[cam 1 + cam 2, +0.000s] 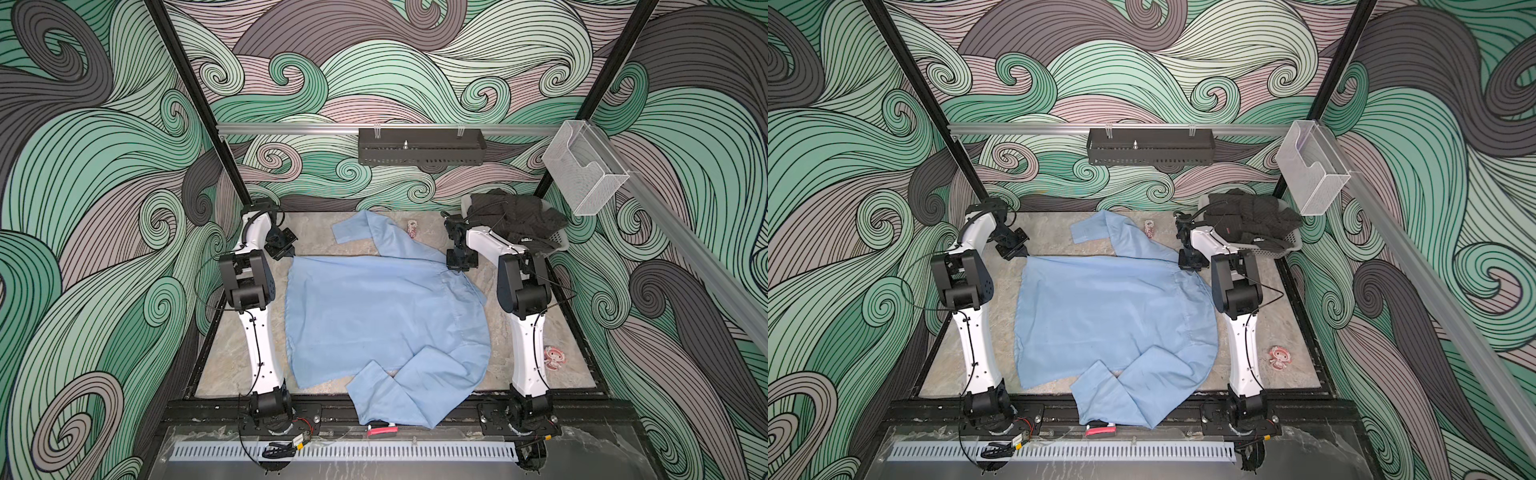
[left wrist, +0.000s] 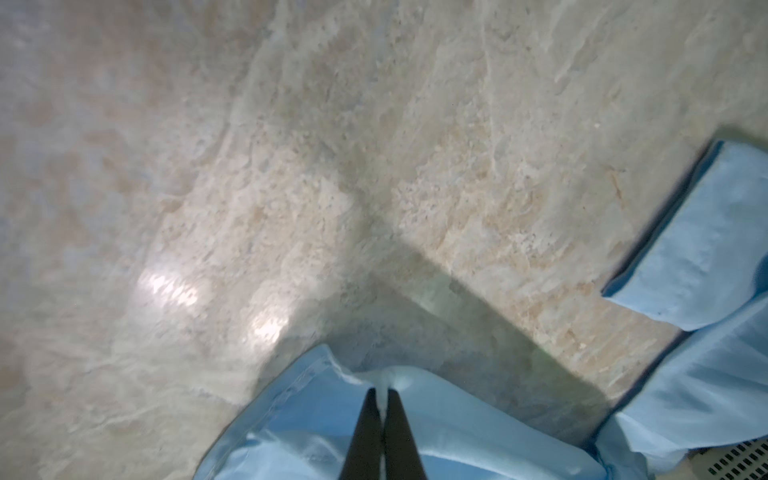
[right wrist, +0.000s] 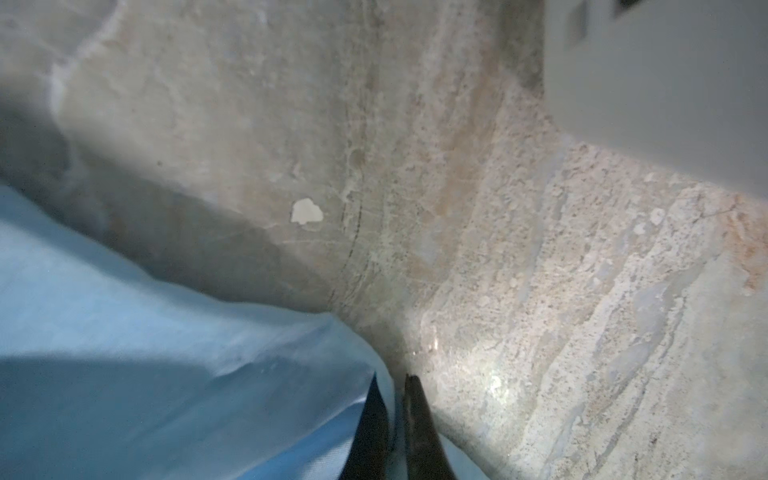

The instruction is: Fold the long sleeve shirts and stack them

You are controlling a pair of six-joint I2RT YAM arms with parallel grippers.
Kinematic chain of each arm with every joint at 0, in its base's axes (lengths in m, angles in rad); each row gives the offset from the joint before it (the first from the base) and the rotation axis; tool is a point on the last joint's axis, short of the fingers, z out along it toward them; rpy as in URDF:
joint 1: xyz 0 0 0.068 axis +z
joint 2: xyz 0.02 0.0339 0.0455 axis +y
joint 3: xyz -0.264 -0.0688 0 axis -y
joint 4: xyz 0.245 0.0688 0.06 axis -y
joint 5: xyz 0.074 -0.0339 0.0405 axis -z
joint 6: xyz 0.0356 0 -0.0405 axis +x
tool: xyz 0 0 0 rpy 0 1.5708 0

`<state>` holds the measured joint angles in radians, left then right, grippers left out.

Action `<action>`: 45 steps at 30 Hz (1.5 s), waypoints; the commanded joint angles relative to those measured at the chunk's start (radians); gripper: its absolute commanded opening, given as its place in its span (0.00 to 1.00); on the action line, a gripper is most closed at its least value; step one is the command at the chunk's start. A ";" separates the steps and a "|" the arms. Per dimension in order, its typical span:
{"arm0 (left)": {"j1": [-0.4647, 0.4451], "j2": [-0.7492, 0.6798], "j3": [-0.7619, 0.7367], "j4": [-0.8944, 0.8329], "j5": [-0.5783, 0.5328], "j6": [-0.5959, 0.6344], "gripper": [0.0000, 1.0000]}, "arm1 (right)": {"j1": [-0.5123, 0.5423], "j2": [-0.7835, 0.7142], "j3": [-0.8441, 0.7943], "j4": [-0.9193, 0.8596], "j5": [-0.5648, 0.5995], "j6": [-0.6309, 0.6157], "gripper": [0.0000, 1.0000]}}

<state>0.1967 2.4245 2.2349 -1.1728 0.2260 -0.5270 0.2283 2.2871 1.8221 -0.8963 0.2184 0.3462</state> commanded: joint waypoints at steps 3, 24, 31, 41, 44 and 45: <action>-0.008 -0.006 0.084 -0.106 -0.009 -0.001 0.36 | -0.008 -0.060 0.019 0.005 -0.046 0.007 0.43; -0.014 -0.390 -0.694 0.096 0.013 -0.024 0.34 | 0.037 -0.315 -0.367 0.081 -0.183 0.017 0.48; 0.017 -0.290 -0.762 0.056 -0.082 -0.013 0.19 | 0.007 -0.308 -0.470 0.118 -0.174 0.042 0.31; 0.105 -0.208 -0.609 -0.054 -0.270 -0.002 0.19 | -0.038 -0.259 -0.497 0.116 -0.156 0.063 0.27; 0.094 -0.266 -0.610 -0.023 -0.183 0.027 0.32 | -0.037 -0.275 -0.500 0.124 -0.179 0.056 0.27; 0.080 -0.296 -0.613 -0.008 -0.135 0.037 0.40 | -0.035 -0.289 -0.500 0.125 -0.184 0.053 0.27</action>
<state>0.2893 2.1731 1.6154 -1.2247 0.0788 -0.5167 0.1982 1.9869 1.3457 -0.7734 0.0338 0.3973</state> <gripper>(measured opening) 0.354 0.270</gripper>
